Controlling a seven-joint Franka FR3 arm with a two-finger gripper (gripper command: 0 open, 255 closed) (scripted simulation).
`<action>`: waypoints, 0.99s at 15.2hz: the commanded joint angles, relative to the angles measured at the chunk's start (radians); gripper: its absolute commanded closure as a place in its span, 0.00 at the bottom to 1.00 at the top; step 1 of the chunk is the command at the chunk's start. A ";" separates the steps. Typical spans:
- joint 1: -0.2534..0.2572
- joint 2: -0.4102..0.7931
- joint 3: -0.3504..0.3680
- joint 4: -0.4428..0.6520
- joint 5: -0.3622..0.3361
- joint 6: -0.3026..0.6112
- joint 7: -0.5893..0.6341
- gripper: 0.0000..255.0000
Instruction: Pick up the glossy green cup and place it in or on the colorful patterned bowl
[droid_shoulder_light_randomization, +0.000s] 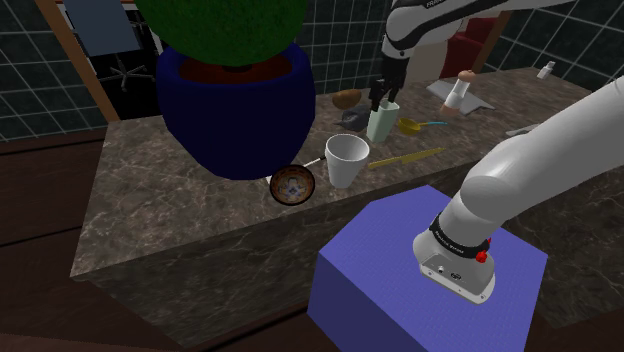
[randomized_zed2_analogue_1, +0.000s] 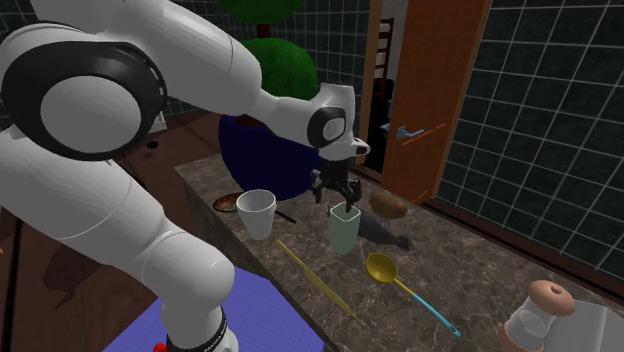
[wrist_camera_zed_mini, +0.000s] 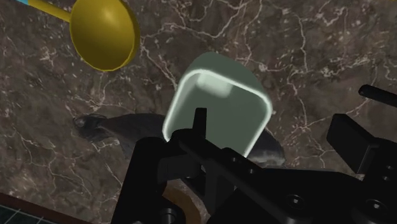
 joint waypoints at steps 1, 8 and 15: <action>-0.001 0.013 -0.005 -0.022 -0.001 0.035 -0.002 0.00; -0.001 0.032 -0.010 -0.043 -0.001 0.075 -0.004 0.00; -0.001 0.032 -0.010 -0.043 -0.001 0.075 -0.004 1.00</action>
